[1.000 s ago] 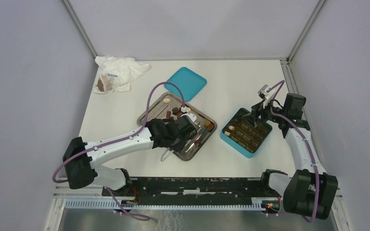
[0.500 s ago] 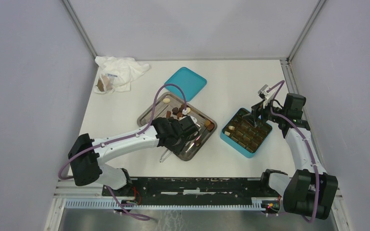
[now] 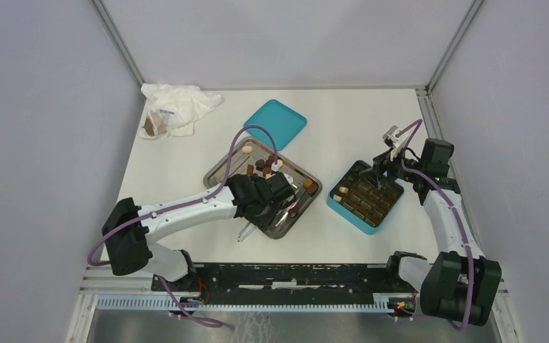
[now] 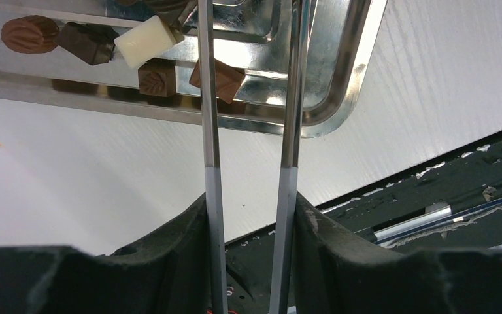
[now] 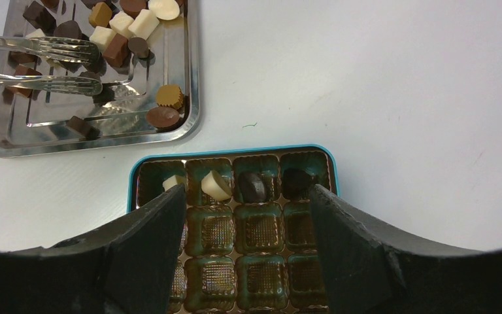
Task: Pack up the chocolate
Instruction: Pick up the fake chocolate from the plate, then place the fake chocolate in the packing box.
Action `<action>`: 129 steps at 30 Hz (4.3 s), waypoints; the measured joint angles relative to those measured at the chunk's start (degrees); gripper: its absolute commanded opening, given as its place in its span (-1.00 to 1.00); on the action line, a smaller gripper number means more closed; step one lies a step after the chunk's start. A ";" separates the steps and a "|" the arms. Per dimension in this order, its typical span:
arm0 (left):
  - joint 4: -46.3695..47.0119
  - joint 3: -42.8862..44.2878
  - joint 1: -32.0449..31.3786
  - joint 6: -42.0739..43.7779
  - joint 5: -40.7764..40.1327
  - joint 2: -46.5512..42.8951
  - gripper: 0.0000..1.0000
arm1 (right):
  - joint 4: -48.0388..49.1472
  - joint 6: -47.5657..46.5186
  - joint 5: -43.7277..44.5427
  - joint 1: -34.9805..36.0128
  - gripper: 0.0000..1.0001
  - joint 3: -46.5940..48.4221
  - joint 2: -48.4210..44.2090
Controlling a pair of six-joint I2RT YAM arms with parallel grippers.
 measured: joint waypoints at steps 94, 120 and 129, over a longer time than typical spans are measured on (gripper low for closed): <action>17.33 -1.27 1.79 0.02 8.66 -10.19 -0.96 | 5.16 8.09 10.60 -0.02 0.55 -1.16 -0.94; 37.20 24.44 -2.78 -0.04 15.58 27.34 -0.91 | 14.38 27.91 50.23 -0.48 0.63 -2.03 -3.82; 33.55 28.83 -3.04 0.02 13.07 32.06 -0.69 | 14.53 27.91 50.23 -0.48 0.63 -2.05 -4.15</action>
